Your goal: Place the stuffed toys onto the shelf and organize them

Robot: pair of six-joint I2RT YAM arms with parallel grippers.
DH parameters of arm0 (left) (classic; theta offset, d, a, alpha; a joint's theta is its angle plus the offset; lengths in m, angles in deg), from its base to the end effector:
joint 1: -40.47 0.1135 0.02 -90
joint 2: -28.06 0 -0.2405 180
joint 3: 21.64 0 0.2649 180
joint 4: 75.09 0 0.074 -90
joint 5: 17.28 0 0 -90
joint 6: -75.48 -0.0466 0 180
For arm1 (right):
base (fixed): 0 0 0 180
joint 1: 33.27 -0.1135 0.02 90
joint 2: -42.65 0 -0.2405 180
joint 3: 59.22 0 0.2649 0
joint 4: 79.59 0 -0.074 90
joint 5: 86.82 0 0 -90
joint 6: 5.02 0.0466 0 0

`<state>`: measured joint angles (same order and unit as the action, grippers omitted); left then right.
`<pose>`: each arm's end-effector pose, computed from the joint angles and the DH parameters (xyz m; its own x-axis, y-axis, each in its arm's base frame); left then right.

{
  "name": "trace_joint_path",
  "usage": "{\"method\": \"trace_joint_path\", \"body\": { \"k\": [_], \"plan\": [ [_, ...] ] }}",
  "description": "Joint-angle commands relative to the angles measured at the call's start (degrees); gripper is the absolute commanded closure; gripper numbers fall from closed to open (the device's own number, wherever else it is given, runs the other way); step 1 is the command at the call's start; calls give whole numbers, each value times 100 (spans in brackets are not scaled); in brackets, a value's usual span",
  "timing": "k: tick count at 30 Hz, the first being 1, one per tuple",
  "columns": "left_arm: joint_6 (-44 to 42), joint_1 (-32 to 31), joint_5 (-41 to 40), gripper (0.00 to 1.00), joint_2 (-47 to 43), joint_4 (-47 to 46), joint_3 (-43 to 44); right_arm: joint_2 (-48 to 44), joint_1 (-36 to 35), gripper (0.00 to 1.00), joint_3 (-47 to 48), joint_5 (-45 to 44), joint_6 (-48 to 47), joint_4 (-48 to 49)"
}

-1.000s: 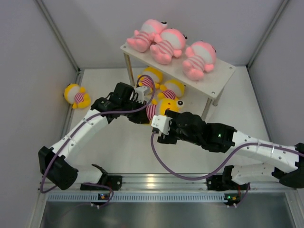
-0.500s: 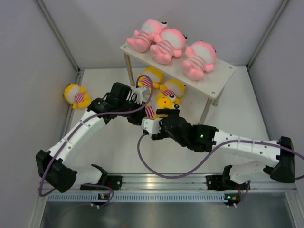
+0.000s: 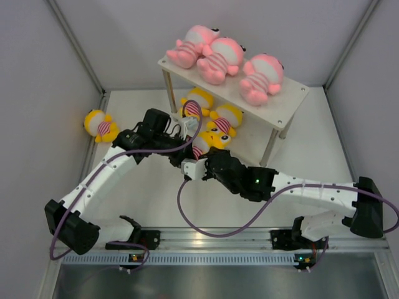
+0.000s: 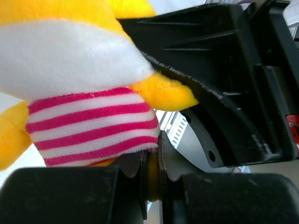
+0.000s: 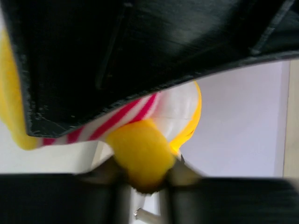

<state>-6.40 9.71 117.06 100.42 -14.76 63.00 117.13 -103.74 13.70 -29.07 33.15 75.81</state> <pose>0.2220 -0.1700 0.3192 -0.7411 0.3235 -0.5884 0.6693 0.4256 -0.6090 0.1312 0.2954 0.2880 0.4097 -0.8339 -0.3697 -0.5095 0.1270 -0.8510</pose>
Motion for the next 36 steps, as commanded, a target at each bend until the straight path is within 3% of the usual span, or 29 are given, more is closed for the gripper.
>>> {"method": "trace_joint_path", "body": {
  "k": [1, 6, 11, 15, 19, 21, 27, 31, 36],
  "plan": [
    [-267, -17, 576, 100, -292, -119, 26, 76, -98, 100, -94, -149, -81, 683],
    [-477, -17, 235, 100, -301, -14, 78, -152, -28, 100, -375, -80, 50, 808],
    [-942, -17, -1118, 99, -301, 162, 175, -635, 130, 100, -832, 104, 235, 1071],
    [-1084, -17, -1349, 78, -310, 189, 149, -943, 201, 100, -1035, 201, 358, 1072],
    [-1128, -9, -1428, 49, -275, 224, 175, -1163, 254, 100, -1132, 298, 437, 853],
    [-1181, -17, -1498, 45, -284, 285, 262, -1234, 271, 100, -1149, 325, 455, 573],
    [-1497, -9, -2400, 41, -415, 531, 404, -1480, 534, 100, -1088, 842, 349, -569],
    [-1655, -9, -3105, 40, -503, 611, 272, -1410, 825, 100, -956, 686, 148, -1335],
    [-1796, 0, -3634, 38, -495, 611, 88, -1410, 1106, 100, -1140, 307, -704, -837]
  ]
}}
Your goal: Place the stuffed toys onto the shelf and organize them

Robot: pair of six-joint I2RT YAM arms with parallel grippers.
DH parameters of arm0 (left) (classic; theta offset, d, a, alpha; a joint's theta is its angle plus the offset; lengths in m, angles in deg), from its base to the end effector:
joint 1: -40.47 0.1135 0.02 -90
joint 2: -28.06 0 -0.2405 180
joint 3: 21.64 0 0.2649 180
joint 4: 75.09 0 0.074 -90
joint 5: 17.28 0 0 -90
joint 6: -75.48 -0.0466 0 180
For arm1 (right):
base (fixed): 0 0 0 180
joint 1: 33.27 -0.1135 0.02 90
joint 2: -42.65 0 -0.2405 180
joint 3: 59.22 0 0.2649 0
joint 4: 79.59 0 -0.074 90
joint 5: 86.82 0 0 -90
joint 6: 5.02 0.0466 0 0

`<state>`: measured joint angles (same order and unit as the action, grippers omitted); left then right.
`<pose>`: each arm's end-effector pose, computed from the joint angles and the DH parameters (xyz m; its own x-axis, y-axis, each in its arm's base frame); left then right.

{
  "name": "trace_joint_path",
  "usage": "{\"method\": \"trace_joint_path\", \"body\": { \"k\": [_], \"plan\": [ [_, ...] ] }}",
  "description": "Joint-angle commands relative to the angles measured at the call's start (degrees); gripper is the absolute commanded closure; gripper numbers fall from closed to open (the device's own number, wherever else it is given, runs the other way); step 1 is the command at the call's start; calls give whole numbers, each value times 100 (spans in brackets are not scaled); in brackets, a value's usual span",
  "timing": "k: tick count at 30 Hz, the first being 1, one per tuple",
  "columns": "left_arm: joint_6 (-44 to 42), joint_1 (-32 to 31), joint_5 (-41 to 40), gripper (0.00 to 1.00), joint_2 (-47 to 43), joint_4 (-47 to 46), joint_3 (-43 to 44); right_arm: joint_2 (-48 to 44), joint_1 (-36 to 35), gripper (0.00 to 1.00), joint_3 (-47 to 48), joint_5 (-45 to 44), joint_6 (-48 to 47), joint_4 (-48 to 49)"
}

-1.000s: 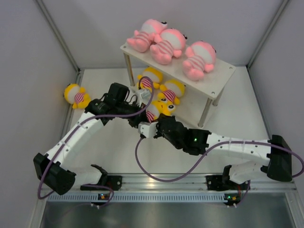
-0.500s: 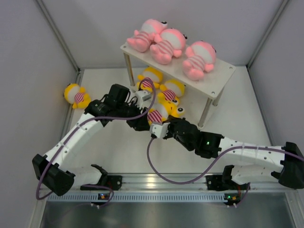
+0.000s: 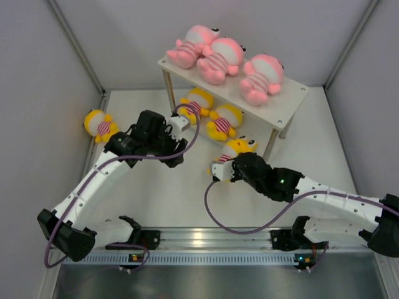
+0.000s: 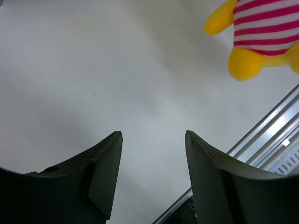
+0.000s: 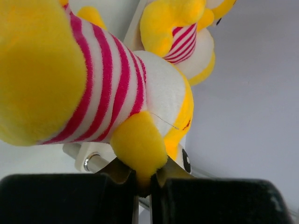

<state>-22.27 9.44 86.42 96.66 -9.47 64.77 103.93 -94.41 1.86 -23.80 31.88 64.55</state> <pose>0.2210 -0.1458 0.3301 -0.5432 0.4797 -0.6891 0.7169 0.6922 -0.0833 0.1453 0.2199 0.2555 0.3120 -0.9104 -0.2718 -0.5895 0.0389 -0.8068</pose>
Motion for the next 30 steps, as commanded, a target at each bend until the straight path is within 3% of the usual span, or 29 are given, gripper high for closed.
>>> {"method": "trace_joint_path", "body": {
  "k": [1, 7, 14, 30],
  "plan": [
    [-201, 35, -570, 38, -84, 82, -98, -81, 243, 100, 18, -194, -709, 403],
    [-192, 27, -438, 38, -40, 90, -81, 385, 788, 100, -376, -220, -1991, 1484],
    [-201, 35, -342, 39, -48, 82, -98, 990, 1341, 100, -413, -80, -2248, 2563],
    [-209, 26, -411, 39, 48, 108, -63, 2160, 2001, 100, 210, 333, -2565, 3225]
  ]
}}
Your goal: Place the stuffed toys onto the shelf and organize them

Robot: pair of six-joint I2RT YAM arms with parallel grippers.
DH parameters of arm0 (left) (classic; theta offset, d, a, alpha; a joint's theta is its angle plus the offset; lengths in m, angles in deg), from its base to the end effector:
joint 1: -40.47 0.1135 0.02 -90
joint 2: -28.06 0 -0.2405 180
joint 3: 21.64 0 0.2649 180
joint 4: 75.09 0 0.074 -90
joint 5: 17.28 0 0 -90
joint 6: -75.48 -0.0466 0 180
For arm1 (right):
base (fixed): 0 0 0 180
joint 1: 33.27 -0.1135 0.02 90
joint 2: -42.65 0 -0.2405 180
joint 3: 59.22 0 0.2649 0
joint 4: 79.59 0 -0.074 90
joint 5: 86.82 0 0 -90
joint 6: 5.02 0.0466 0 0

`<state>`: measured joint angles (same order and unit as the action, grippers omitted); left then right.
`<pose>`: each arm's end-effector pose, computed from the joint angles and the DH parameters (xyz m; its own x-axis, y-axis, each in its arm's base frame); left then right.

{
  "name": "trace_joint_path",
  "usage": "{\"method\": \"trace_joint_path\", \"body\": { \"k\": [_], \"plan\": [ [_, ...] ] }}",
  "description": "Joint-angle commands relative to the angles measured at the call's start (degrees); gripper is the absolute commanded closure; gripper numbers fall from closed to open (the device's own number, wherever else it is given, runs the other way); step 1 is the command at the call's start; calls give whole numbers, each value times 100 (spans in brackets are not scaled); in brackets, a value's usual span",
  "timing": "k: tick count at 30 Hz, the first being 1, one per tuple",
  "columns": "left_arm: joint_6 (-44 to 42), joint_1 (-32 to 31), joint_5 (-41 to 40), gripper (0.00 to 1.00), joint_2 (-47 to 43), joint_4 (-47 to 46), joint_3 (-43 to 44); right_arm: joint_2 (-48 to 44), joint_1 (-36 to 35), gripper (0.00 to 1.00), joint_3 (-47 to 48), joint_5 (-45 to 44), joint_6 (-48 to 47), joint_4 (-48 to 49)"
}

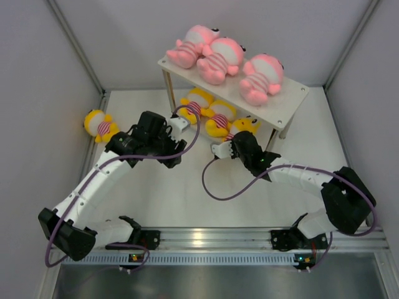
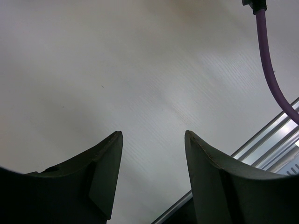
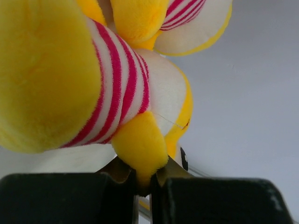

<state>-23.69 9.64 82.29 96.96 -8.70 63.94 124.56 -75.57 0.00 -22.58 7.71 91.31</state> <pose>0.2234 -0.1423 0.3224 -0.5514 0.5121 -0.6586 0.6944 0.7192 -0.0221 0.2571 0.2065 0.1883 0.2389 -0.9704 0.0360 -0.4534 -0.1443 -0.8795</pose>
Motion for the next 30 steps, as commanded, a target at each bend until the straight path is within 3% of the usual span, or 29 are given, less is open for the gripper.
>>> {"method": "trace_joint_path", "body": {
  "k": [1, 22, 30],
  "plan": [
    [-59, 15, -7, 39, 27, 49, 20, 106, 126, 100, 414, 229, -156, 568],
    [-50, 51, -25, 39, 132, 102, 169, 756, 346, 100, 765, 756, 396, 1210],
    [-59, 51, -7, 39, 132, 102, 169, 563, 346, 100, 617, 765, 652, 1455]
  ]
}}
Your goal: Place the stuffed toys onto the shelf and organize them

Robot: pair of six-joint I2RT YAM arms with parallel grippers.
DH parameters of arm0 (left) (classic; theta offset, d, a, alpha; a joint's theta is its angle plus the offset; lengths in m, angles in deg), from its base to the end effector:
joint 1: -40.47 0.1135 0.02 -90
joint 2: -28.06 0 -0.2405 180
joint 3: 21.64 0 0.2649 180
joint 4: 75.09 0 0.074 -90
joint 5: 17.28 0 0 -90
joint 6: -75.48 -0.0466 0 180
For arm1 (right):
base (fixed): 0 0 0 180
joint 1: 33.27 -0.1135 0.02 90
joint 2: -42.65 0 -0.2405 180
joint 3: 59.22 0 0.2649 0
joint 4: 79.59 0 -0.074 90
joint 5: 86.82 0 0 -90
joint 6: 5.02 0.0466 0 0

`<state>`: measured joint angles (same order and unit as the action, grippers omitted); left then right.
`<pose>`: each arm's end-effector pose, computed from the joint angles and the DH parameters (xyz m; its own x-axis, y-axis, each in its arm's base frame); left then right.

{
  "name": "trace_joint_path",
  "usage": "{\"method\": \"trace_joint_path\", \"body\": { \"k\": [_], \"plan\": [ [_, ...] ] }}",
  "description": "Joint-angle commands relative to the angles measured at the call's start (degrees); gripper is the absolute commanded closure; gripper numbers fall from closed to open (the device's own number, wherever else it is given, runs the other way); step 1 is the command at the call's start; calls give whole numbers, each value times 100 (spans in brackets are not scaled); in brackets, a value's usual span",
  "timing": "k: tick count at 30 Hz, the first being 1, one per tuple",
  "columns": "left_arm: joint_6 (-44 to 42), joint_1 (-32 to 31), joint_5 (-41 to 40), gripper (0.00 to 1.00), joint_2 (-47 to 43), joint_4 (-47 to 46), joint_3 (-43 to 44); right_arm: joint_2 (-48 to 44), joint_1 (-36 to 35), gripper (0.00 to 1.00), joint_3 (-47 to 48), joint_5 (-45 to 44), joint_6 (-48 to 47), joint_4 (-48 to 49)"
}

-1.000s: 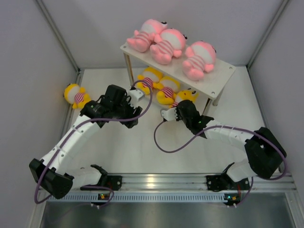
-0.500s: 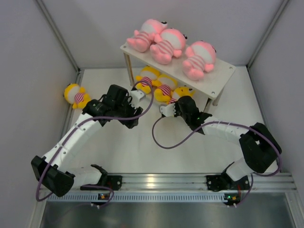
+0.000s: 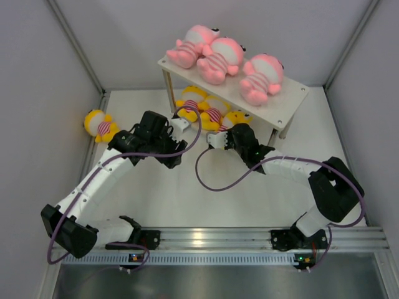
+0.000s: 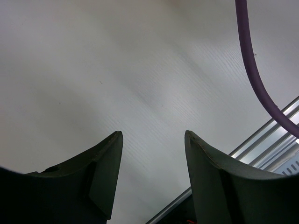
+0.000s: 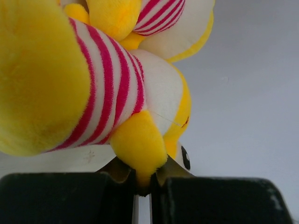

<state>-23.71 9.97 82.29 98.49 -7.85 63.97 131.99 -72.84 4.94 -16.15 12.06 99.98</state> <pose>0.2277 -0.1431 0.3149 -0.5768 0.5225 -0.6279 0.6895 0.7236 -0.0312 0.2899 0.2196 0.1903 0.2568 -0.9579 -0.1281 -0.4275 0.0063 -0.9040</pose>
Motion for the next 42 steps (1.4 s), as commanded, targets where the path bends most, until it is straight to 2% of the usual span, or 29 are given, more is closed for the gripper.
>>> {"method": "trace_joint_path", "body": {
  "k": [1, 10, 13, 16, 17, 20, 22, 26, 28, 32, 35, 42],
  "plan": [
    [-65, 27, 2, 39, -12, 17, 158, -250, 81, 100, 44, 62, 217, 666],
    [-57, 27, 81, 39, -56, 17, 123, -953, 90, 100, -773, -369, 454, 887],
    [-48, 18, 107, 39, -56, 16, 123, -884, 90, 100, -861, -448, 481, 913],
    [-21, 18, 116, 39, -65, 16, 141, -699, 116, 91, -809, -632, 490, 817],
    [-13, 18, 99, 39, -91, 17, 149, -681, 108, 82, -783, -659, 507, 729],
    [-13, 27, 72, 39, -135, 17, 132, -769, 116, 74, -721, -739, 648, 369],
    [-21, 35, 63, 39, -135, 17, 106, -935, 116, 69, -739, -704, 674, 0],
    [-30, 27, 81, 39, -135, 16, 123, -1182, 108, 50, -563, -642, 850, -984],
    [-39, 27, 107, 39, -126, 8, 140, -1304, 99, 45, -493, -712, 894, -1491],
    [-56, 27, 125, 39, -118, 8, 149, -1542, 20, 30, -387, -800, 1008, -1951],
    [-48, 27, 151, 39, -91, 8, 141, -1630, -129, 26, -142, -774, 1166, -2293],
    [-30, 27, 186, 39, -118, 17, 114, -1568, -656, 25, 781, -634, 1878, -4137]
  ]
}}
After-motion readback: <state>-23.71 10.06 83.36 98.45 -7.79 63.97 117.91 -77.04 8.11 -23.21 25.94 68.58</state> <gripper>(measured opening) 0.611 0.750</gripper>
